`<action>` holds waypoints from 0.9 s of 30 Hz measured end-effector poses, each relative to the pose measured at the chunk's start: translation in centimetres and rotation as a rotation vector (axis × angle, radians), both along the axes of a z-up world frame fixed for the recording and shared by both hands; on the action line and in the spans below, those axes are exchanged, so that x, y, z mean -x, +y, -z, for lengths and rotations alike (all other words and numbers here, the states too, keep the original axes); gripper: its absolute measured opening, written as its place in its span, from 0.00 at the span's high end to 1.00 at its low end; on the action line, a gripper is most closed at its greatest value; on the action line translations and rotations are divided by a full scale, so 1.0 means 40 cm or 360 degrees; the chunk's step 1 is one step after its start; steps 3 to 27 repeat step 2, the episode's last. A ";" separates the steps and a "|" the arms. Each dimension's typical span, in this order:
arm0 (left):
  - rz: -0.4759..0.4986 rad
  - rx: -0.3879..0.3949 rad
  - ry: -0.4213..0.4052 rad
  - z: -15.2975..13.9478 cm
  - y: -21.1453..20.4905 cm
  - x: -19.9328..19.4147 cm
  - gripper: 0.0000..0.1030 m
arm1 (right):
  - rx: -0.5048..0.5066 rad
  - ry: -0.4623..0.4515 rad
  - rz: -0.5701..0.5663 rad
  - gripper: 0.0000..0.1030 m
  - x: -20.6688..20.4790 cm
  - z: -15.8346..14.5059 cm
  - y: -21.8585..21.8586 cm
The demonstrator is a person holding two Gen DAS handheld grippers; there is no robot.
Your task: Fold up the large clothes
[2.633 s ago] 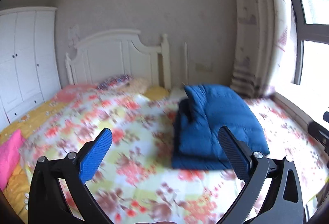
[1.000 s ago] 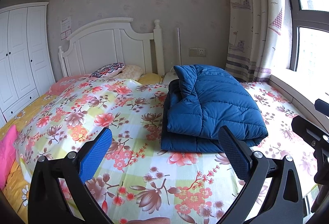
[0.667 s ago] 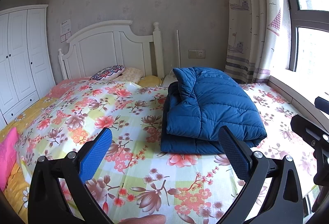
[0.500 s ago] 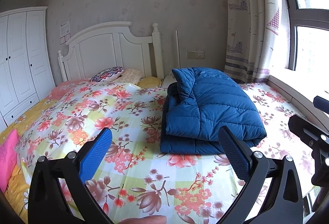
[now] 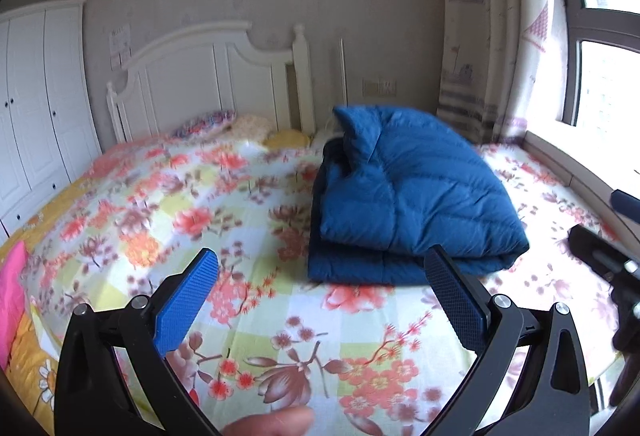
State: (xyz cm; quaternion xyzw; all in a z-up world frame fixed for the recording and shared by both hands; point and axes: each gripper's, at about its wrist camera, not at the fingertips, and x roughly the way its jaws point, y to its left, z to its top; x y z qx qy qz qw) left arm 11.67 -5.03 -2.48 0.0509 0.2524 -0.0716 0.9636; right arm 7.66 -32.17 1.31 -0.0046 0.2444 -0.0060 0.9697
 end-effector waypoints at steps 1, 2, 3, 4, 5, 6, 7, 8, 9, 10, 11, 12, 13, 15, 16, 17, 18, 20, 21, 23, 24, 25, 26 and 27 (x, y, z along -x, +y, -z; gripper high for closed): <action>0.0008 -0.0004 0.0048 0.013 0.014 -0.024 0.04 | 0.0046 0.0023 0.0040 0.02 -0.016 0.000 -0.037; 0.0021 -0.0019 0.0093 0.024 0.033 -0.054 0.04 | 0.0046 0.0023 0.0040 0.02 -0.016 0.000 -0.037; 0.0021 -0.0019 0.0093 0.024 0.033 -0.054 0.04 | 0.0046 0.0023 0.0040 0.02 -0.016 0.000 -0.037; 0.0021 -0.0019 0.0093 0.024 0.033 -0.054 0.04 | 0.0046 0.0023 0.0040 0.02 -0.016 0.000 -0.037; 0.0021 -0.0019 0.0093 0.024 0.033 -0.054 0.04 | 0.0046 0.0023 0.0040 0.02 -0.016 0.000 -0.037; 0.0021 -0.0019 0.0093 0.024 0.033 -0.054 0.04 | 0.0046 0.0023 0.0040 0.02 -0.016 0.000 -0.037; 0.0021 -0.0019 0.0093 0.024 0.033 -0.054 0.04 | 0.0046 0.0023 0.0040 0.02 -0.016 0.000 -0.037; 0.0021 -0.0019 0.0093 0.024 0.033 -0.054 0.04 | 0.0046 0.0023 0.0040 0.02 -0.016 0.000 -0.037; 0.0021 -0.0019 0.0093 0.024 0.033 -0.054 0.04 | 0.0046 0.0023 0.0040 0.02 -0.016 0.000 -0.037; 0.0021 -0.0019 0.0093 0.024 0.033 -0.054 0.04 | 0.0046 0.0023 0.0040 0.02 -0.016 0.000 -0.037; 0.0021 -0.0019 0.0093 0.024 0.033 -0.054 0.04 | 0.0046 0.0023 0.0040 0.02 -0.016 0.000 -0.037; 0.0021 -0.0019 0.0093 0.024 0.033 -0.054 0.04 | 0.0046 0.0023 0.0040 0.02 -0.016 0.000 -0.037; 0.0021 -0.0019 0.0093 0.024 0.033 -0.054 0.04 | 0.0046 0.0023 0.0040 0.02 -0.016 0.000 -0.037; 0.0021 -0.0019 0.0093 0.024 0.033 -0.054 0.04 | 0.0046 0.0023 0.0040 0.02 -0.016 0.000 -0.037; 0.0021 -0.0019 0.0093 0.024 0.033 -0.054 0.04 | 0.0046 0.0023 0.0040 0.02 -0.016 0.000 -0.037; 0.0021 -0.0019 0.0093 0.024 0.033 -0.054 0.04 | 0.0046 0.0023 0.0040 0.02 -0.016 0.000 -0.037; 0.0021 -0.0019 0.0093 0.024 0.033 -0.054 0.04 | 0.0046 0.0023 0.0040 0.02 -0.016 0.000 -0.037; 0.0021 -0.0019 0.0093 0.024 0.033 -0.054 0.04 | 0.0046 0.0023 0.0040 0.02 -0.016 0.000 -0.037; 0.0021 -0.0019 0.0093 0.024 0.033 -0.054 0.04 | 0.0046 0.0023 0.0040 0.02 -0.016 0.000 -0.037; 0.0021 -0.0019 0.0093 0.024 0.033 -0.054 0.04 | 0.0046 0.0023 0.0040 0.02 -0.016 0.000 -0.037; 0.0021 -0.0019 0.0093 0.024 0.033 -0.054 0.04 | 0.0046 0.0023 0.0040 0.02 -0.016 0.000 -0.037; 0.0021 -0.0019 0.0093 0.024 0.033 -0.054 0.04 | 0.0046 0.0023 0.0040 0.02 -0.016 0.000 -0.037; 0.0021 -0.0019 0.0093 0.024 0.033 -0.054 0.04 | 0.0046 0.0023 0.0040 0.02 -0.016 0.000 -0.037; 0.0021 -0.0019 0.0093 0.024 0.033 -0.054 0.04 | 0.0046 0.0023 0.0040 0.02 -0.016 0.000 -0.037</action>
